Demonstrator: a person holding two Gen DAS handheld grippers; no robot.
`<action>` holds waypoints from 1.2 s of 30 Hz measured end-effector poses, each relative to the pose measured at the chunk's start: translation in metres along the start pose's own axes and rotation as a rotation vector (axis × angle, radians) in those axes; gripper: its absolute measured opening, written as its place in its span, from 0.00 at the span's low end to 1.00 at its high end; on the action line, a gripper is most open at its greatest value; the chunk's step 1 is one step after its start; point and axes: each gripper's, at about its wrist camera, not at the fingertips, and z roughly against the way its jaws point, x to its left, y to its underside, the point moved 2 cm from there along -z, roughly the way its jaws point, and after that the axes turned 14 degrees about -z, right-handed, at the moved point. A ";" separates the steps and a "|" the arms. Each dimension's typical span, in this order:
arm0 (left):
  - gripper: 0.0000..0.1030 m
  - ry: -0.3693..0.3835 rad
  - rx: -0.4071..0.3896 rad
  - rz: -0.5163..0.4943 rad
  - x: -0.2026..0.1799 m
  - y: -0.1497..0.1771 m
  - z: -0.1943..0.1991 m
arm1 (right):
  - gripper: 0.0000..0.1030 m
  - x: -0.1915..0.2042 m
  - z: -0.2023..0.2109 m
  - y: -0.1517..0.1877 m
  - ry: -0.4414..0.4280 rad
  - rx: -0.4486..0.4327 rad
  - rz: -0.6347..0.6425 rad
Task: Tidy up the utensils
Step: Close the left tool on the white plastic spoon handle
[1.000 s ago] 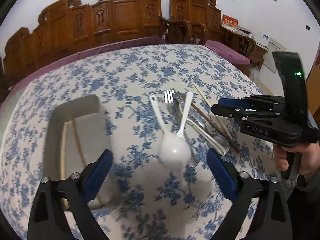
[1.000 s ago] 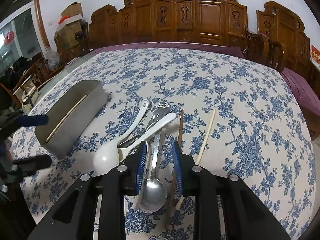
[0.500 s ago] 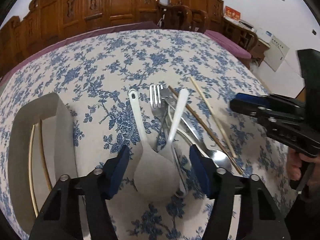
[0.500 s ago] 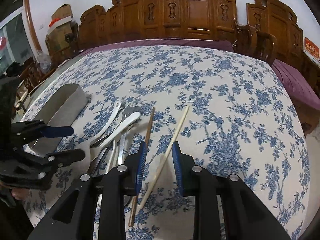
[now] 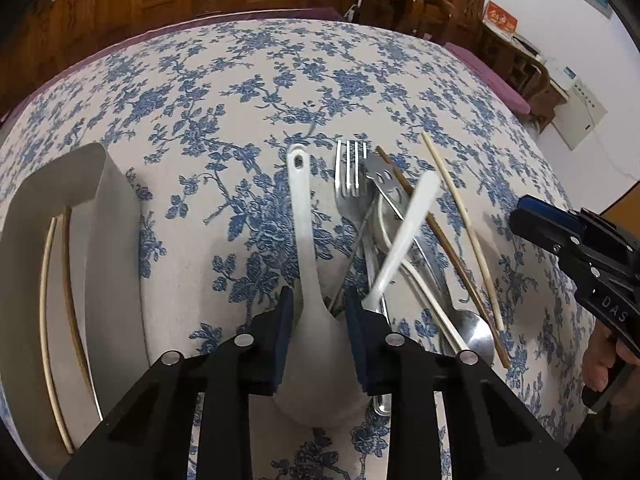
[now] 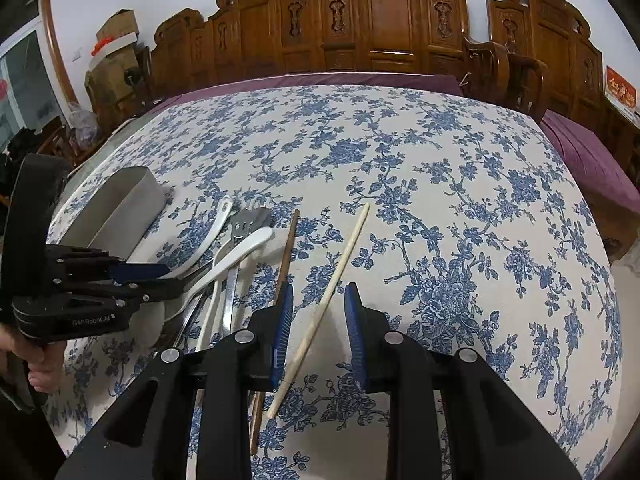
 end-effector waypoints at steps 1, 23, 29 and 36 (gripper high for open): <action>0.19 0.000 0.001 0.005 0.001 -0.001 0.000 | 0.28 -0.001 0.000 0.000 0.002 0.001 -0.002; 0.03 -0.062 -0.065 -0.021 0.005 0.000 0.025 | 0.28 0.004 -0.032 0.011 0.017 0.084 0.000; 0.04 -0.077 -0.045 -0.050 0.005 -0.003 0.019 | 0.23 0.010 -0.038 0.017 0.081 0.088 0.059; 0.06 -0.084 0.010 -0.055 0.009 -0.003 0.004 | 0.09 0.001 -0.037 0.014 0.084 0.097 0.025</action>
